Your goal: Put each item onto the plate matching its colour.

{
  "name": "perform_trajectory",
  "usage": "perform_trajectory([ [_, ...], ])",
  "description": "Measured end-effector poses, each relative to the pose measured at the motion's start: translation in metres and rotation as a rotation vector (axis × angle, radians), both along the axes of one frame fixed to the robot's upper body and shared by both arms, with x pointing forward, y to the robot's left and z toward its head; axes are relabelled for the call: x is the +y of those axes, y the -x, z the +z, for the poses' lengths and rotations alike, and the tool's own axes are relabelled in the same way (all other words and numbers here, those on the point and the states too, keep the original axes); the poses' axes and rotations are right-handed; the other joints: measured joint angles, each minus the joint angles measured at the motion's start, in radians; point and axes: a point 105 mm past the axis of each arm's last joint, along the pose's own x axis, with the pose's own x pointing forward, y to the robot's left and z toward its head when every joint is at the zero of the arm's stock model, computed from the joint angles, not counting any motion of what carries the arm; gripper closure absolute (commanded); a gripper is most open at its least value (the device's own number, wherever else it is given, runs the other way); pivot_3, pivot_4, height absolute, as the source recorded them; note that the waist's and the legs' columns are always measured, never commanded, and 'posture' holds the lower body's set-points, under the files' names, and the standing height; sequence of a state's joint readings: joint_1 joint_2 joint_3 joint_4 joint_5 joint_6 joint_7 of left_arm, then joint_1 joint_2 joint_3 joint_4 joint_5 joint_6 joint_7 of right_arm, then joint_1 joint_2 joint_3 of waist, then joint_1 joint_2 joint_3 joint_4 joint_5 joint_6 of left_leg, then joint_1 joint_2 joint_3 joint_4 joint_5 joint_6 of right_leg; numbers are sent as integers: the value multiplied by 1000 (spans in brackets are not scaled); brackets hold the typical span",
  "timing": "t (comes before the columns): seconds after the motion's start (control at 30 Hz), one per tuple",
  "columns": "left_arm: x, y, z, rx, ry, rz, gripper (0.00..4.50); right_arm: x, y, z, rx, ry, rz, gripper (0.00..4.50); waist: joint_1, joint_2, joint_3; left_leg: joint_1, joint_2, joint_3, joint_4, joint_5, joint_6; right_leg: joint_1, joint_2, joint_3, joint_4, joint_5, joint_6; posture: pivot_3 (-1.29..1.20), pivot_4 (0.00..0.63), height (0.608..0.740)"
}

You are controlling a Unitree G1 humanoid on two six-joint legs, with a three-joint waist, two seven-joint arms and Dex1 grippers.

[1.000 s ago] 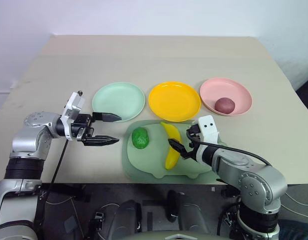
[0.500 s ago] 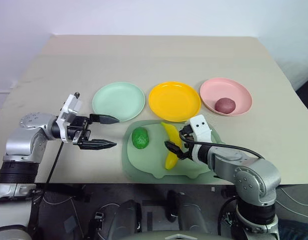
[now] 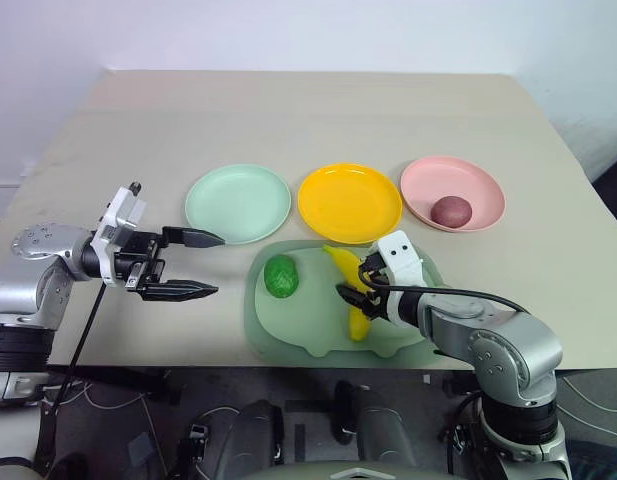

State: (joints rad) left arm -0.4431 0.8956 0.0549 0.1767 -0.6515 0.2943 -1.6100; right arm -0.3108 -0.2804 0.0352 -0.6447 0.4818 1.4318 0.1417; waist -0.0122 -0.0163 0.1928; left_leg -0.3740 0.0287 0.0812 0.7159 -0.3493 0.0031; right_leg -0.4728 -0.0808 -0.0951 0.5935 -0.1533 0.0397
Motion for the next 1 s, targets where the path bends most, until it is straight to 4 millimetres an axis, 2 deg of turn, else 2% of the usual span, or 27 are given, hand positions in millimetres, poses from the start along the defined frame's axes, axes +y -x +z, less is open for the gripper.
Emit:
perform_trajectory([
  [0.07,0,0,0,-1,0,-2,0,-2,-1,0,-1,4,-3,2606,0,0,0,0,0,0,0,0,0,0,0,0,0,0,0,0,150,740],
  [0.1,-1,0,0,-1,1,-3,0,-2,-1,0,-2,9,2,2765,-1,0,0,0,0,0,0,0,0,0,0,0,0,0,0,0,150,740],
  [0.3,-1,0,1,-1,7,-4,0,4,1,4,6,-27,56,2765,-1,0,0,0,0,0,0,0,0,0,0,0,0,0,0,0,150,740],
  [0.4,-2,0,1,-2,11,-5,0,12,-3,21,-30,-90,101,2765,-1,0,0,0,0,0,0,0,0,-1,0,0,0,0,0,0,150,740],
  [0.57,-6,-2,4,-16,27,-16,0,1,-38,72,-141,-215,16,2765,1,0,0,-1,0,0,0,0,0,-1,0,0,1,0,0,0,150,740],
  [0.63,-7,-3,5,-18,28,-17,0,-4,-50,81,-158,-225,-18,2765,0,0,0,-1,0,0,0,0,0,-1,0,0,2,0,0,0,150,740],
  [0.77,-9,-4,5,-20,32,-20,0,-22,-78,86,-219,-188,-116,2765,-1,0,0,-1,-1,1,-1,0,0,-1,0,0,1,0,0,0,150,740],
  [0.87,-13,-5,4,-11,48,-27,0,-34,-108,85,-261,-183,-207,2765,-5,1,0,-1,-1,1,-1,0,0,-1,0,0,1,0,0,0,150,740],
  [1.0,-16,-4,4,-10,52,-32,0,-29,-131,70,-227,-244,-254,2765,-9,1,0,-1,0,2,-1,0,0,-1,1,0,1,0,0,0,150,740],
])
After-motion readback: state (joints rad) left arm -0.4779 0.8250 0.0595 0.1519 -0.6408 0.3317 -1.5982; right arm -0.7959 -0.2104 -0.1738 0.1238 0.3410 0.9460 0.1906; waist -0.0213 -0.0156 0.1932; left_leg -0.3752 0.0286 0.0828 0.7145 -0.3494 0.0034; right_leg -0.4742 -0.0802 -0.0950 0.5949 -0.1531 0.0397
